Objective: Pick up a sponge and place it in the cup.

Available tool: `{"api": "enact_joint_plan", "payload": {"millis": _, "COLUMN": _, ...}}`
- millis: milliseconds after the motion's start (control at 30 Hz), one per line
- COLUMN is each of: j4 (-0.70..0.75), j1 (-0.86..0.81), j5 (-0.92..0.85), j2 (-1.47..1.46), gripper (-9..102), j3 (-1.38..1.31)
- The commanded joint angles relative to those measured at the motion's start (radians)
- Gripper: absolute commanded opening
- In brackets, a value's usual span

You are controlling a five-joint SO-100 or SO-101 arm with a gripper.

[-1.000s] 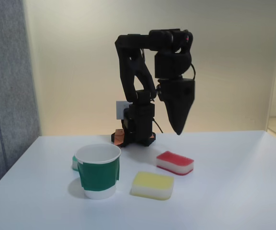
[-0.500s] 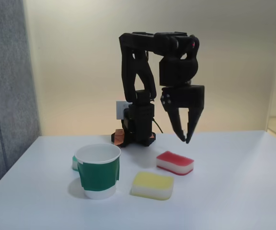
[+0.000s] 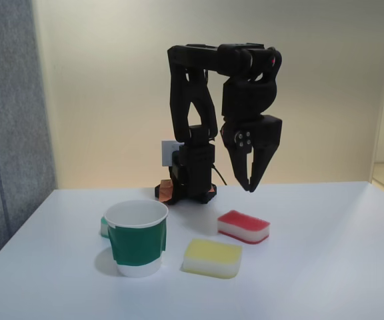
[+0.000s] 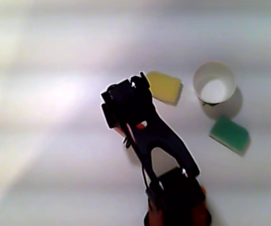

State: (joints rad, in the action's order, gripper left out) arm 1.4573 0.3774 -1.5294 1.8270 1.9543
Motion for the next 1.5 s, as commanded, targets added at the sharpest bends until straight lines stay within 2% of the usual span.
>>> {"api": "enact_joint_plan", "payload": {"millis": 0, "j4": 0.014, "j1": 0.014, "j5": -0.101, "j2": 0.002, "gripper": 0, "j3": -0.008}}
{"api": "enact_joint_plan", "payload": {"millis": 200, "j4": -0.017, "j1": 0.026, "j5": -0.198, "j2": -0.071, "gripper": 6, "j3": -0.041}}
{"api": "enact_joint_plan", "payload": {"millis": 400, "j4": -0.13, "j1": 0.043, "j5": -0.204, "j2": -0.077, "gripper": 14, "j3": 0.032}}
{"api": "enact_joint_plan", "payload": {"millis": 567, "j4": -0.172, "j1": 0.067, "j5": -0.204, "j2": -0.071, "gripper": 22, "j3": 0.08}}
{"api": "enact_joint_plan", "payload": {"millis": 867, "j4": -0.236, "j1": 0.109, "j5": -0.23, "j2": -0.084, "gripper": 28, "j3": 0.172}}
{"api": "enact_joint_plan", "payload": {"millis": 1033, "j4": -0.239, "j1": 0.127, "j5": -0.245, "j2": -0.083, "gripper": 29, "j3": 0.229}}
{"api": "enact_joint_plan", "payload": {"millis": 1267, "j4": -0.344, "j1": 0.129, "j5": -0.258, "j2": -0.078, "gripper": 29, "j3": 0.31}}
{"api": "enact_joint_plan", "payload": {"millis": 1400, "j4": -0.428, "j1": 0.118, "j5": -0.267, "j2": -0.072, "gripper": 23, "j3": 0.344}}
{"api": "enact_joint_plan", "payload": {"millis": 1467, "j4": -0.466, "j1": 0.112, "j5": -0.27, "j2": -0.064, "gripper": 17, "j3": 0.357}}
